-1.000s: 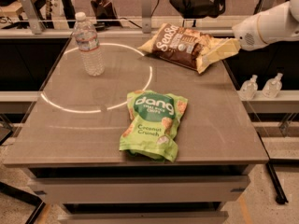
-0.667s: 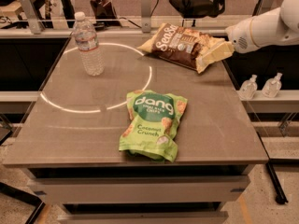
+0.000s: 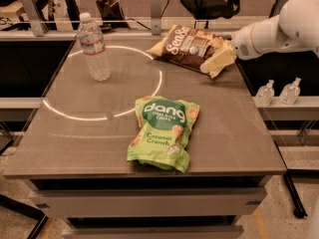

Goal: Pick brown chip bag

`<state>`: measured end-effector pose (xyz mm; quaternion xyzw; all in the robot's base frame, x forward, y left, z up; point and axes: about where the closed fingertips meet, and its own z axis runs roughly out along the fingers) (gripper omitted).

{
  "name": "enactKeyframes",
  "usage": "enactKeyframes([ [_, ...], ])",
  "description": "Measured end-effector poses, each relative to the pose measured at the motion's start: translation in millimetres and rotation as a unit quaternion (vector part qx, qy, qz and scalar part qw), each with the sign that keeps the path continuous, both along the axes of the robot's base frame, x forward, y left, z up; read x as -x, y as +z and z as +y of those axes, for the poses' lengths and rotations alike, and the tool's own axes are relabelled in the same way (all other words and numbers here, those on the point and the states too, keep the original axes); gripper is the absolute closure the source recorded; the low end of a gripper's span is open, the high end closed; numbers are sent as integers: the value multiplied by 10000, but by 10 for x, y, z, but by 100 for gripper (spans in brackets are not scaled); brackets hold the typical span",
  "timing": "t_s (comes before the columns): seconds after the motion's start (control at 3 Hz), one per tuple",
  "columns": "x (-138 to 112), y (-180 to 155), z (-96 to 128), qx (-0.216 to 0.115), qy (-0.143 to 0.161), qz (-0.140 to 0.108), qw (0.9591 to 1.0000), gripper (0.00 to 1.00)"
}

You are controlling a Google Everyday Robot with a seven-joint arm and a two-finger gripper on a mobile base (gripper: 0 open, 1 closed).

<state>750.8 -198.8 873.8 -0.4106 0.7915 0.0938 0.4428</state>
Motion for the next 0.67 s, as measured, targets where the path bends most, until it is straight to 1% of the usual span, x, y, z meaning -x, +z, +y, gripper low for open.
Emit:
enactKeyframes([
  [0.67,-147,-199,149,66,-86,-46,9999,0],
])
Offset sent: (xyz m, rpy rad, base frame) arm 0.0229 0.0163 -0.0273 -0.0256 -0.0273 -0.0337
